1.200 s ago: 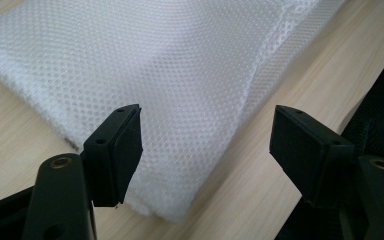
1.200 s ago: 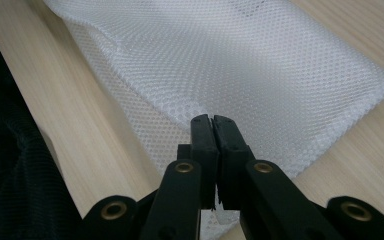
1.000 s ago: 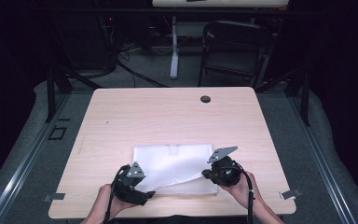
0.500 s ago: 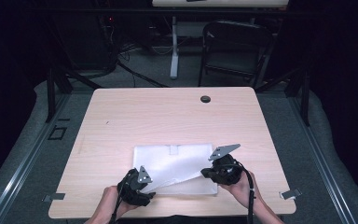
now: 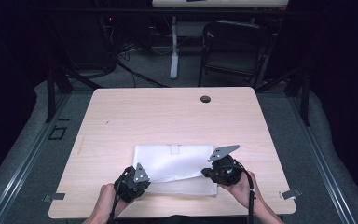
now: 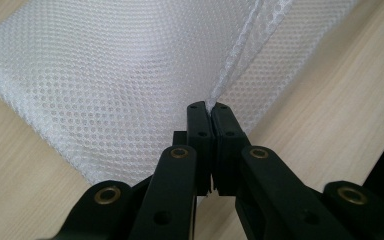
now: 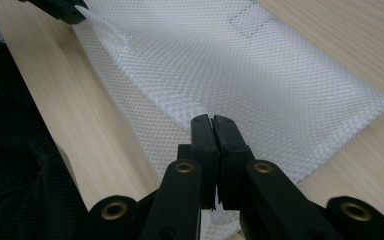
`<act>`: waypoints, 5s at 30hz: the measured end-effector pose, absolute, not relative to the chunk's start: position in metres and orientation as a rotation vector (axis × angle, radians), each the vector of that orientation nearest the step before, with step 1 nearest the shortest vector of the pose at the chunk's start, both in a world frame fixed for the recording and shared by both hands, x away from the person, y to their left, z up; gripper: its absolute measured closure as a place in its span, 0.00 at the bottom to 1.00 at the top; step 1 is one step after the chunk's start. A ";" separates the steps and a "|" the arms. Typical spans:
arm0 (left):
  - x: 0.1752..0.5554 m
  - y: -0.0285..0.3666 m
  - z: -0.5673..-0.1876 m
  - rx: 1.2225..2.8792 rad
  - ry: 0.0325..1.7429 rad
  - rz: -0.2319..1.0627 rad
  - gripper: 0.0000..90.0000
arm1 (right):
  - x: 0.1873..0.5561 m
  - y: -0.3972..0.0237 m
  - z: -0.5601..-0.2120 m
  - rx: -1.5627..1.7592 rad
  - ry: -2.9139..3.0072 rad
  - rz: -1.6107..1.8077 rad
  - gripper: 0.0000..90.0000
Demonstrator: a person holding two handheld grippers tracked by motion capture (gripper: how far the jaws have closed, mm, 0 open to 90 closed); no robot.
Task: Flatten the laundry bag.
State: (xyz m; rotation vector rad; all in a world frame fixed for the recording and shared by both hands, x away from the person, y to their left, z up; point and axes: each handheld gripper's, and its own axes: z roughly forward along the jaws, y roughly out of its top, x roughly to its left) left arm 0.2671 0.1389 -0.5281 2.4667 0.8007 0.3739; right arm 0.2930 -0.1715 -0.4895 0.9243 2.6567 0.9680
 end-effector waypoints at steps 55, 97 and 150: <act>0.303 0.140 -0.447 2.306 0.833 0.496 1.00 | 0.326 -0.167 -0.437 0.861 2.516 0.962 0.99; 0.366 0.145 -0.431 2.264 0.934 0.451 0.96 | 0.353 -0.169 -0.450 0.950 2.367 0.940 0.96; 0.460 0.135 -0.502 2.239 1.147 0.597 0.79 | 0.403 -0.185 -0.470 1.204 2.412 0.960 0.43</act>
